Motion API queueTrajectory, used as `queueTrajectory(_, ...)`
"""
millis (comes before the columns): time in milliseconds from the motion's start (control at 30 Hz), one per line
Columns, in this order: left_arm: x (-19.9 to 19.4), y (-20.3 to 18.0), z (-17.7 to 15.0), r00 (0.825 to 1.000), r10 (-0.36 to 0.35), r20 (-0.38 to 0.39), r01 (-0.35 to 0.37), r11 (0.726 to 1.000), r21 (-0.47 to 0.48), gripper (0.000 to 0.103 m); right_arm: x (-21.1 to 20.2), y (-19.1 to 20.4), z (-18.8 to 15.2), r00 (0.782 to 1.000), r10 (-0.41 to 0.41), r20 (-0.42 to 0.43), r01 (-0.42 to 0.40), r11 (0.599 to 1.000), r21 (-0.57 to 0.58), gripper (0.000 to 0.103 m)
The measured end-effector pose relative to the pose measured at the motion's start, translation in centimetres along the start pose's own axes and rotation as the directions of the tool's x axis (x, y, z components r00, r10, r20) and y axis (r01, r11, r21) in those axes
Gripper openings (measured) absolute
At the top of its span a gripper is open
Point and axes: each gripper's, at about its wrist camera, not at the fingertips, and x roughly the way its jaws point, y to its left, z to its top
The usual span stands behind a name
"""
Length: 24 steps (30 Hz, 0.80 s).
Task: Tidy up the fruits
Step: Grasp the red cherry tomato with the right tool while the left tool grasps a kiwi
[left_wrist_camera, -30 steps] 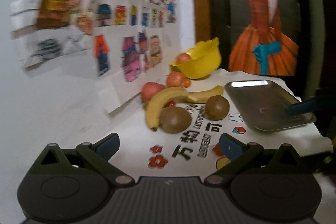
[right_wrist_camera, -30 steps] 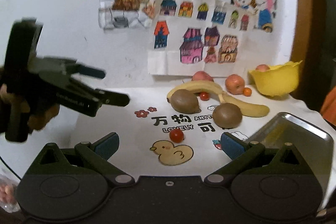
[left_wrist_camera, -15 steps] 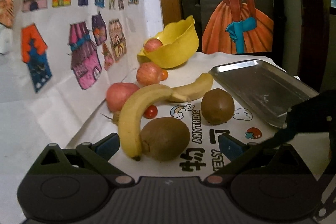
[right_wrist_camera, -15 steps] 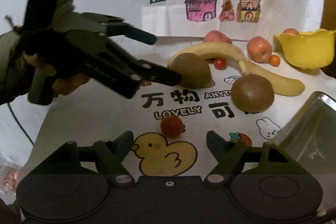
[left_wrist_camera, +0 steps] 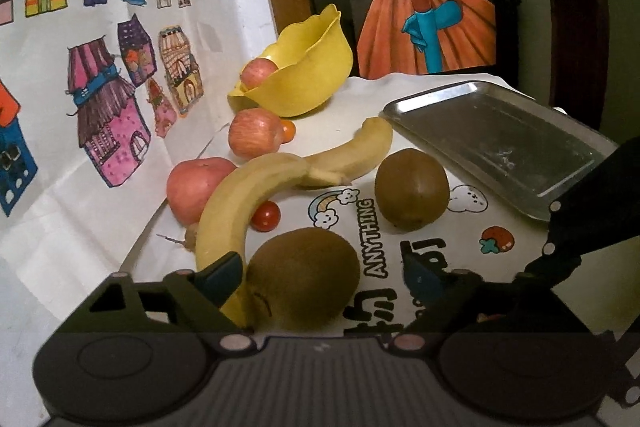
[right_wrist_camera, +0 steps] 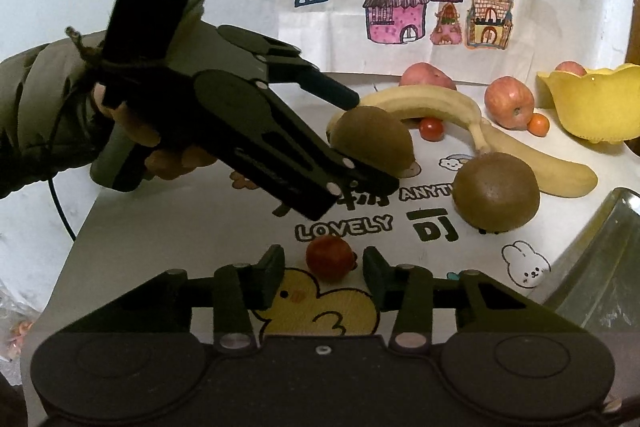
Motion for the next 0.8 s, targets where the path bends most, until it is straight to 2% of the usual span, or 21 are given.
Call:
queueTrajectory(233,0.7,0.1,-0.2,1.0,0.001,-0.006,-0.001,1.0,0.029,0.088,-0.1,-0.1,-0.1,1.0,-0.009,0.006,0.009,1.0,0.003,0.036)
queueTrajectory(333,1.0,-0.7,-0.2,0.999,0.032,-0.015,-0.031,0.996,0.081,0.088,-0.1,-0.1,0.0,1.0,-0.016,0.01,0.016,1.0,-0.003,0.033)
queueTrajectory(433,1.2,-1.0,-0.1,0.998,0.061,-0.015,-0.059,0.994,0.093,0.083,-0.1,0.0,-0.1,1.0,-0.022,0.012,0.022,1.0,-0.006,0.03)
queueTrajectory(567,1.0,-1.1,-0.3,0.993,0.116,-0.012,-0.114,0.986,0.119,0.069,-0.2,0.0,-0.1,1.0,-0.024,0.012,0.024,1.0,-0.002,0.028)
queueTrajectory(800,0.1,-1.5,-0.5,0.994,0.107,-0.02,-0.103,0.984,0.147,0.069,-0.4,-0.2,-0.2,0.999,-0.036,0.015,0.036,0.999,0.01,0.027)
